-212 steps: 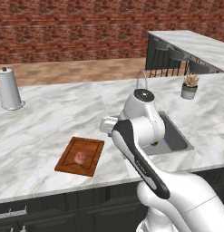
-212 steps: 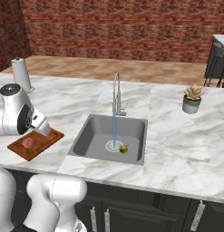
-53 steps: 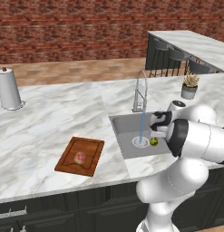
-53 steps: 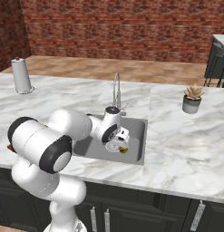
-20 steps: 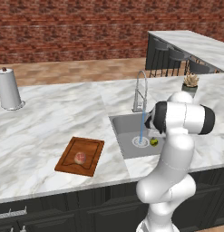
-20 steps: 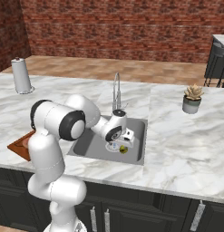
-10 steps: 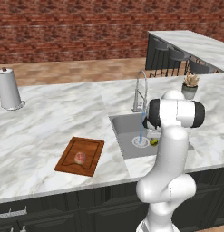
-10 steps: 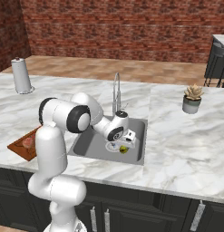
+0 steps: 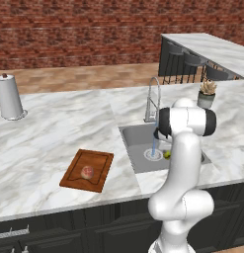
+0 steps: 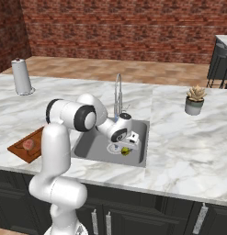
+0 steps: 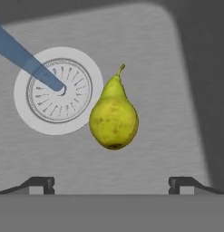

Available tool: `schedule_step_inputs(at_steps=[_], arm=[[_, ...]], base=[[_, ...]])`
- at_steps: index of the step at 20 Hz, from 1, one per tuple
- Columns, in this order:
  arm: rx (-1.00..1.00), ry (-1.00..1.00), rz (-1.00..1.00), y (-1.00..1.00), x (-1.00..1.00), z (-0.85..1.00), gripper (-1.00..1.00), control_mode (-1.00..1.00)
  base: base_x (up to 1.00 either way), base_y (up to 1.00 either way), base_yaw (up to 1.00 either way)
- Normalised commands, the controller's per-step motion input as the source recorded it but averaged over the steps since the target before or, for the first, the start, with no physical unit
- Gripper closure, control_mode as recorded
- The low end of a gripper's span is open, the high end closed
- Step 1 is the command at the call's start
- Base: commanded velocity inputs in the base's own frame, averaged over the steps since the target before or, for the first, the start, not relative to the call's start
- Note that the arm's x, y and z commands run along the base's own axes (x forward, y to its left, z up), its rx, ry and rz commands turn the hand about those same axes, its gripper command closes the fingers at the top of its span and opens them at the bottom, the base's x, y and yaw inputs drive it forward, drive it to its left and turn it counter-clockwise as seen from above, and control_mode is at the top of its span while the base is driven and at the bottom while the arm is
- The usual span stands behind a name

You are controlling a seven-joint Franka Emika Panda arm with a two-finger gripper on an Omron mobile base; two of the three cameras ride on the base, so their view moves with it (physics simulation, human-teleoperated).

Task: Pick the peach, pear from the sink and place them on the cutting board to airdry. Then turn off the sink faucet.

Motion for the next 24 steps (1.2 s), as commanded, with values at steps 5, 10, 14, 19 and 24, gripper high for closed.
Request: schedule_step_inputs(at_steps=[5,10,14,19,24], arm=[[0.00,0.00,0.00,-0.03,0.24,-0.18,-1.00,-1.00],[0.00,0.01,0.00,-0.03,0.24,-0.20,-1.00,-1.00],[0.00,0.01,0.00,-0.01,0.23,-0.20,-1.00,-1.00],[0.00,0.01,0.00,-0.01,0.20,-0.20,-1.00,-1.00],[0.00,0.01,0.00,0.00,0.11,-0.16,-1.00,-1.00]], base=[[0.00,0.00,0.00],[0.00,0.00,0.00],[0.00,0.00,0.00],[0.00,0.00,0.00],[0.00,0.00,0.00]])
